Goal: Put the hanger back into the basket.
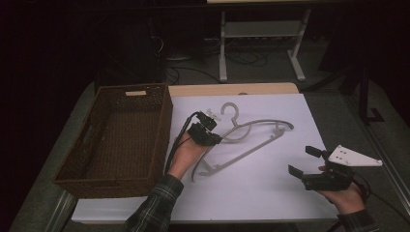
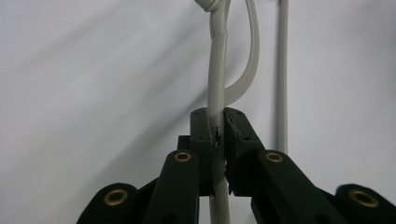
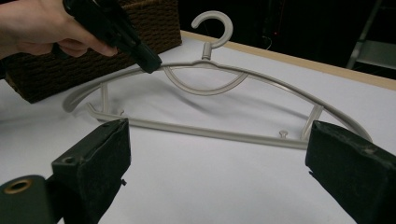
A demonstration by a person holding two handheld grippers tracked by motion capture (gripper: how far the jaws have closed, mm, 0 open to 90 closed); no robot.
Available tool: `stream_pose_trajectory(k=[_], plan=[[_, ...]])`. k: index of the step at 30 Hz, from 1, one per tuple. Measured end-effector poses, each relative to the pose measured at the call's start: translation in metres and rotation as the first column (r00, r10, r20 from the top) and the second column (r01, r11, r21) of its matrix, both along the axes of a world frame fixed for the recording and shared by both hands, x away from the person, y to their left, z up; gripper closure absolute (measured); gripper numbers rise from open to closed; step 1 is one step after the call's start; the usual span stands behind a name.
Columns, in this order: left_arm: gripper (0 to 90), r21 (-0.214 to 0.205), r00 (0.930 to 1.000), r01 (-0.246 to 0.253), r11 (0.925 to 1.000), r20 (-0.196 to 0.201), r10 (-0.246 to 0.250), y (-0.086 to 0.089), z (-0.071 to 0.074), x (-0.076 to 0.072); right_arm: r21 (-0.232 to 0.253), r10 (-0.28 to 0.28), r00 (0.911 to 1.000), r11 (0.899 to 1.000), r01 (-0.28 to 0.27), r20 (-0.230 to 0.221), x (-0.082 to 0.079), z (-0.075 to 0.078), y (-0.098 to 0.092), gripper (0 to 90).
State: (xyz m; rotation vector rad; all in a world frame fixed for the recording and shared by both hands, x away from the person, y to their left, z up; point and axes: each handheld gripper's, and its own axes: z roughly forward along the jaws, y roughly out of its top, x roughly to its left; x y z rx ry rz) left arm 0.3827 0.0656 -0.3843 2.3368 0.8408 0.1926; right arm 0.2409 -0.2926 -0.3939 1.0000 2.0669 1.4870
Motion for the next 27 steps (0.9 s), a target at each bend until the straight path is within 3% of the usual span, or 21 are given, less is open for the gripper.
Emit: stream_pose_trajectory(k=[3, 9, 12, 27], plan=[[83.5, 0.021, 0.9997, 0.023, 0.9995, 0.011, -0.023, -0.004, -0.002, -0.006, -0.001, 0.0, 1.0, 1.0, 0.0, -0.002, 0.0, 0.0, 0.0, 6.2], [83.2, -0.028, 0.9988, 0.005, 0.9996, -0.049, -0.007, 0.004, -0.019, -0.005, -0.004, -0.001, 1.0, 1.0, 0.001, -0.003, 0.0, 0.0, 0.001, 6.2], [83.3, -0.054, 0.9983, 0.012, 0.9985, -0.057, -0.015, 0.007, -0.019, -0.006, -0.005, -0.001, 1.0, 1.0, 0.001, -0.004, 0.0, 0.0, 0.001, 6.2], [83.7, -0.072, 0.999, 0.04, 0.9966, 0.023, -0.038, 0.008, 0.0, -0.018, -0.009, -0.001, 1.0, 1.0, 0.001, -0.004, 0.0, -0.001, 0.001, 6.2]])
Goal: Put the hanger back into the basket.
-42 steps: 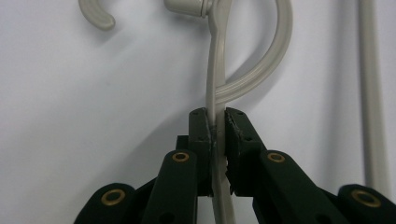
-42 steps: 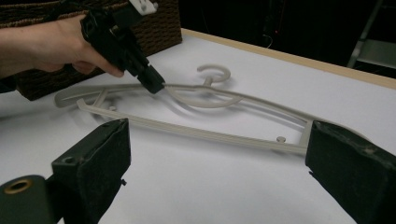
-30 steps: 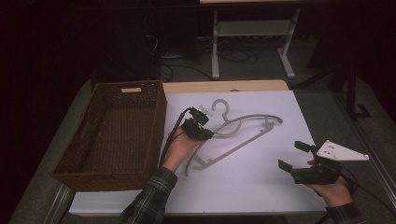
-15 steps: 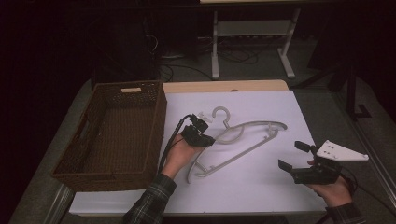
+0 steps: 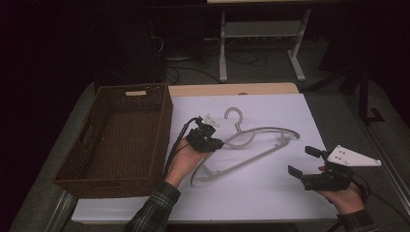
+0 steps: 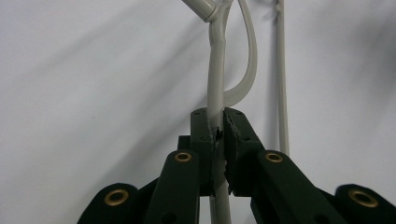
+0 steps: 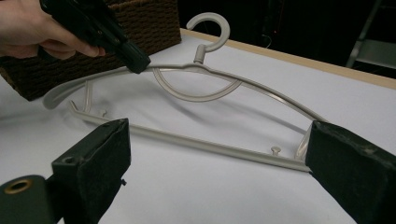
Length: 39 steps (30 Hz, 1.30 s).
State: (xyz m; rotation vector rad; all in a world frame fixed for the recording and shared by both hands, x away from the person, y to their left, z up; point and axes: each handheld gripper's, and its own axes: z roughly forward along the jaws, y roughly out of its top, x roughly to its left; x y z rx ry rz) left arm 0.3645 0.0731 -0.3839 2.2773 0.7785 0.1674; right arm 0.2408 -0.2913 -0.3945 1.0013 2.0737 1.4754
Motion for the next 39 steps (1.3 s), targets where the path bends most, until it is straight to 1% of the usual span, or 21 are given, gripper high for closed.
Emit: stream_pose_trajectory(k=[3, 5, 9, 10, 11, 12, 16, 19, 20, 21, 23, 24, 25, 26, 27, 28, 31, 32, 36, 37, 39], plan=[[83.8, -0.004, 1.0, 0.003, 1.0, 0.008, -0.003, 0.0, 0.002, -0.002, -0.001, 0.0, 1.0, 1.0, 0.0, 0.001, 0.0, 0.0, 0.0, 6.2], [83.7, -0.001, 1.0, 0.009, 1.0, 0.002, -0.009, 0.0, 0.002, -0.002, -0.002, 0.0, 1.0, 1.0, 0.0, 0.0, 0.0, 0.0, 0.0, 6.2], [83.6, 0.025, 0.9988, 0.026, 0.9994, -0.042, -0.025, -0.003, -0.01, -0.003, -0.003, 0.001, 1.0, 1.0, -0.001, 0.001, 0.0, 0.0, 0.0, 6.2], [83.6, 0.02, 0.9983, 0.028, 0.9994, -0.053, -0.026, -0.003, -0.015, -0.003, -0.003, 0.001, 1.0, 1.0, -0.001, 0.001, 0.0, 0.0, 0.0, 6.2], [83.6, -0.001, 0.9968, 0.025, 0.9997, -0.076, -0.025, -0.001, -0.019, -0.003, -0.003, 0.0, 1.0, 1.0, 0.0, 0.001, 0.0, 0.0, 0.0, 6.2], [83.5, -0.01, 0.9961, 0.024, 0.9997, -0.085, -0.025, 0.0, -0.021, -0.003, -0.003, 0.001, 1.0, 1.0, -0.001, -0.001, 0.0, -0.001, 0.001, 6.3], [83.6, -0.017, 0.996, 0.03, 0.9994, -0.084, -0.031, 0.0, -0.02, -0.004, -0.022, 0.016, 0.9999, 1.0, -0.016, -0.007, 0.002, -0.002, 0.006, 6.4], [83.6, -0.024, 0.9953, 0.036, 0.9991, -0.089, -0.038, -0.001, -0.02, -0.005, -0.058, 0.035, 0.9992, 0.998, -0.036, -0.021, 0.01, -0.007, 0.015, 6.4], [83.6, -0.024, 0.9952, 0.043, 0.9988, -0.087, -0.045, -0.001, -0.019, -0.006, -0.07, 0.044, 0.9979, 0.996, -0.048, -0.046, 0.016, -0.011, 0.02, 8.8], [83.6, -0.021, 0.9953, 0.049, 0.9986, -0.083, -0.051, -0.002, -0.019, -0.008, -0.07, 0.044, 0.9979, 0.996, -0.048, -0.046, 0.016, -0.011, 0.02, 8.8], [83.6, -0.02, 0.9955, 0.059, 0.998, -0.073, -0.061, -0.005, -0.017, -0.011, -0.086, 0.058, 0.9941, 0.994, -0.066, -0.092, 0.022, -0.017, 0.027, 13.5], [83.6, -0.019, 0.9955, 0.066, 0.9976, -0.068, -0.067, -0.006, -0.016, -0.013, -0.095, 0.065, 0.9906, 0.993, -0.077, -0.12, 0.025, -0.019, 0.03, 14.7], [83.6, -0.013, 0.9953, 0.072, 0.9973, -0.064, -0.073, -0.007, -0.016, -0.014, -0.1, 0.075, 0.9835, 0.991, -0.092, -0.165, 0.029, -0.023, 0.035, 17.8], [83.6, -0.013, 0.9951, 0.076, 0.997, -0.062, -0.077, -0.009, -0.015, -0.015, -0.114, 0.08, 0.9772, 0.988, -0.104, -0.196, 0.033, -0.027, 0.041, 24.1], [83.6, -0.01, 0.995, 0.079, 0.9969, -0.061, -0.079, -0.009, -0.014, -0.016, -0.114, 0.08, 0.9772, 0.988, -0.104, -0.196, 0.033, -0.027, 0.041, 24.1], [83.6, -0.011, 0.9949, 0.082, 0.9966, -0.058, -0.083, -0.01, -0.014, -0.017, -0.12, 0.081, 0.9748, 0.987, -0.107, -0.208, 0.035, -0.029, 0.044, 27.6], [83.6, -0.012, 0.9947, 0.09, 0.9959, -0.048, -0.091, -0.012, -0.012, -0.019, -0.113, 0.086, 0.9663, 0.987, -0.117, -0.242, 0.042, -0.035, 0.053, 40.3], [83.6, -0.017, 0.9948, 0.09, 0.9958, -0.047, -0.091, -0.012, -0.011, -0.019, -0.103, 0.089, 0.9636, 0.988, -0.119, -0.252, 0.047, -0.037, 0.057, 46.8], [83.6, -0.016, 0.9937, 0.104, 0.9945, -0.04, -0.104, -0.013, -0.009, -0.021, -0.097, 0.072, 0.9625, 0.99, -0.1, -0.262, 0.053, -0.039, 0.063, 51.3], [83.6, -0.016, 0.9935, 0.106, 0.9942, -0.039, -0.107, -0.013, -0.009, -0.021, -0.103, 0.07, 0.9648, 0.99, -0.098, -0.254, 0.054, -0.038, 0.065, 51.2], [83.6, -0.015, 0.9932, 0.109, 0.9939, -0.04, -0.11, -0.013, -0.01, -0.022, -0.144, 0.059, 0.9781, 0.986, -0.089, -0.2, 0.053, -0.036, 0.07, 52.1]])
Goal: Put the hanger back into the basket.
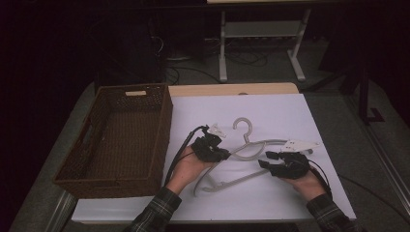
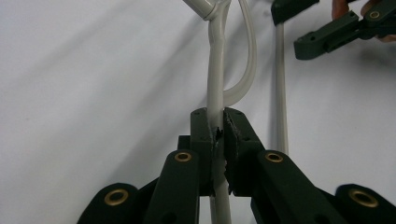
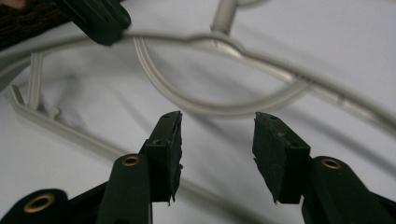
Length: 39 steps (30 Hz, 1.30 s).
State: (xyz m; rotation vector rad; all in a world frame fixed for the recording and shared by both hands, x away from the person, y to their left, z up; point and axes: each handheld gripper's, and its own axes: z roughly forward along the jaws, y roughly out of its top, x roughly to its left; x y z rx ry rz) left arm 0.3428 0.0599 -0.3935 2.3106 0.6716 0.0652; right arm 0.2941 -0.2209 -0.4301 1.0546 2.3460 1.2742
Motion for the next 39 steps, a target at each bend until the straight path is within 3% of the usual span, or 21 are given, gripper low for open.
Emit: stream_pose_trajectory(k=[3, 9, 10, 12, 15, 18, 24, 26, 29, 31, 36, 38, 39], plan=[[83.6, 0.001, 1.0, 0.009, 1.0, -0.002, -0.009, -0.001, -0.001, 0.0, -0.003, 0.013, 0.9987, 1.0, -0.013, 0.049, 0.003, 0.007, 0.007, 52.5], [83.6, -0.001, 0.9997, 0.022, 0.9998, -0.008, -0.022, -0.002, -0.001, -0.001, -0.042, 0.027, 0.9956, 0.999, -0.023, 0.09, 0.016, 0.014, 0.014, 48.7], [83.6, -0.001, 0.9997, 0.023, 0.9997, -0.007, -0.023, -0.002, -0.001, -0.001, -0.027, 0.021, 0.995, 0.999, -0.018, 0.098, 0.02, 0.017, 0.014, 48.7], [83.6, -0.002, 0.9995, 0.029, 0.9996, -0.008, -0.029, -0.003, -0.001, -0.002, 0.023, -0.016, 0.9958, 1.0, 0.014, 0.091, 0.03, 0.027, 0.013, 46.9], [83.6, -0.002, 0.9993, 0.036, 0.9993, -0.007, -0.036, -0.004, -0.001, -0.002, 0.039, -0.039, 0.9955, 0.999, 0.036, 0.086, 0.037, 0.03, 0.014, 44.0], [83.6, -0.005, 0.9993, 0.036, 0.9994, -0.007, -0.036, -0.005, 0.0, -0.003, 0.074, -0.058, 0.9973, 0.996, 0.054, 0.045, 0.048, 0.03, 0.018, 36.7], [83.6, -0.002, 0.9992, 0.041, 0.9992, -0.006, -0.041, -0.006, 0.0, -0.003, 0.069, -0.046, 0.9988, 0.997, 0.047, -0.017, 0.058, 0.022, 0.036, 34.2], [83.5, -0.006, 0.9993, 0.038, 0.9993, -0.005, -0.038, -0.005, 0.0, -0.003, 0.065, -0.057, 0.9971, 0.996, 0.06, -0.049, 0.062, 0.018, 0.039, 40.2], [83.5, -0.009, 0.9991, 0.042, 0.9991, -0.001, -0.042, -0.006, 0.001, -0.003, 0.065, -0.059, 0.9963, 0.996, 0.063, -0.062, 0.063, 0.016, 0.04, 44.8], [83.5, 0.001, 0.9991, 0.042, 0.9991, 0.005, -0.042, -0.006, 0.001, -0.004, 0.047, -0.074, 0.996, 0.996, 0.077, -0.05, 0.062, 0.016, 0.041, 52.0], [81.0, -0.013, 0.9985, 0.054, 0.9984, -0.001, -0.054, -0.007, -0.002, -0.003, 0.078, -0.07, 0.9959, 0.994, 0.074, -0.057, 0.062, 0.018, 0.038, 57.2], [69.1, -0.005, 0.9989, 0.044, 0.999, 0.012, -0.044, -0.008, -0.004, 0.0, 0.083, -0.064, 0.9966, 0.994, 0.068, -0.052, 0.062, 0.02, 0.039, 57.8], [64.9, -0.007, 0.9992, 0.041, 0.9991, 0.0, -0.041, -0.007, -0.005, 0.001, 0.083, -0.062, 0.9968, 0.994, 0.066, -0.051, 0.061, 0.02, 0.039, 57.9]])
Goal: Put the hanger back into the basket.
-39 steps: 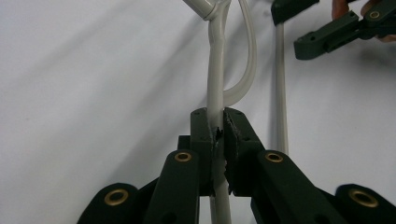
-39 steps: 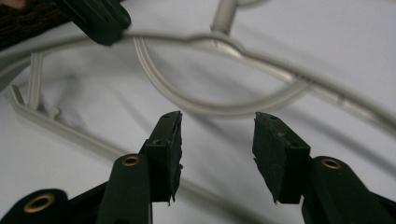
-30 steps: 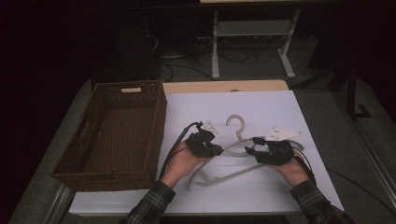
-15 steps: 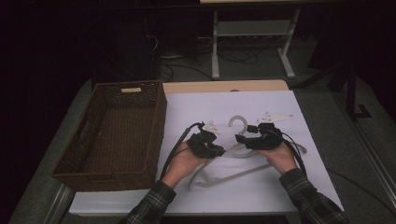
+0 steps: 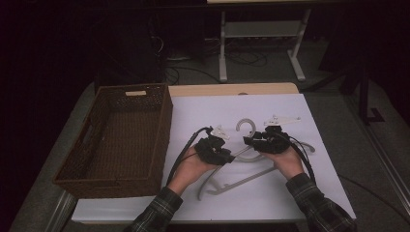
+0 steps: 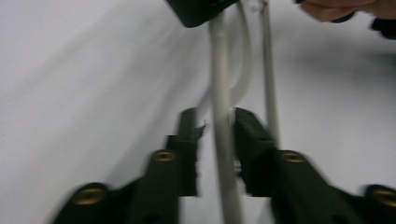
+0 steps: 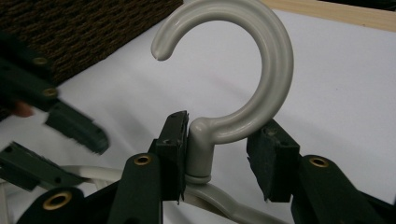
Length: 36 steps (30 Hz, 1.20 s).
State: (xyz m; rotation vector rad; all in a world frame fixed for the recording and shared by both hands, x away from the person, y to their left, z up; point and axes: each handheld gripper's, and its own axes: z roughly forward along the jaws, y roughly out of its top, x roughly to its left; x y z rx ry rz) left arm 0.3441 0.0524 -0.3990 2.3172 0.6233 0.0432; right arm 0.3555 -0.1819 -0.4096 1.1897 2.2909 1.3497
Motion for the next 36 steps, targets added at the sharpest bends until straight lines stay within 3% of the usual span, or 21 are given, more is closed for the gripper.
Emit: stream_pose_trajectory(k=[2, 5, 9, 13, 19, 22, 26, 36], plan=[[61.3, -0.005, 0.9996, 0.004, 1.0, -0.028, -0.004, 0.0, -0.003, 0.003, 0.0, 0.003, 1.0, 1.0, -0.003, 0.002, 0.0, 0.001, 0.0, 57.9], [63.2, -0.021, 0.9974, 0.022, 0.9995, -0.069, -0.024, -0.003, -0.008, 0.005, 0.003, 0.007, 1.0, 1.0, -0.007, 0.004, -0.001, 0.001, 0.001, 58.1], [78.2, -0.041, 0.9941, 0.04, 0.9984, -0.099, -0.044, -0.005, -0.008, 0.005, 0.0, 0.013, 0.9999, 1.0, -0.013, 0.011, -0.001, 0.002, 0.001, 58.0], [79.9, -0.033, 0.9948, 0.029, 0.999, -0.097, -0.032, -0.003, -0.007, 0.005, -0.002, 0.013, 0.9997, 1.0, -0.013, 0.019, -0.002, 0.003, 0.001, 54.1], [80.8, -0.033, 0.9952, 0.021, 0.9992, -0.095, -0.024, -0.002, -0.004, 0.003, 0.0, 0.016, 0.9983, 1.0, -0.016, 0.055, -0.007, 0.012, -0.001, 29.3], [81.0, -0.034, 0.9972, -0.001, 0.9994, -0.075, -0.002, 0.002, 0.001, 0.003, 0.015, 0.008, 0.9963, 1.0, -0.009, 0.085, -0.013, 0.02, -0.007, 22.0], [81.1, -0.065, 0.9973, -0.04, 0.9971, -0.064, 0.036, 0.011, 0.009, 0.004, 0.018, 0.009, 0.9932, 1.0, -0.011, 0.116, -0.021, 0.028, -0.018, 17.9], [81.1, -0.084, 0.9918, -0.127, 0.9884, -0.023, 0.126, 0.034, 0.043, 0.006, 0.028, 0.029, 0.9839, 0.999, -0.034, 0.176, -0.046, 0.039, -0.037, 14.0]])
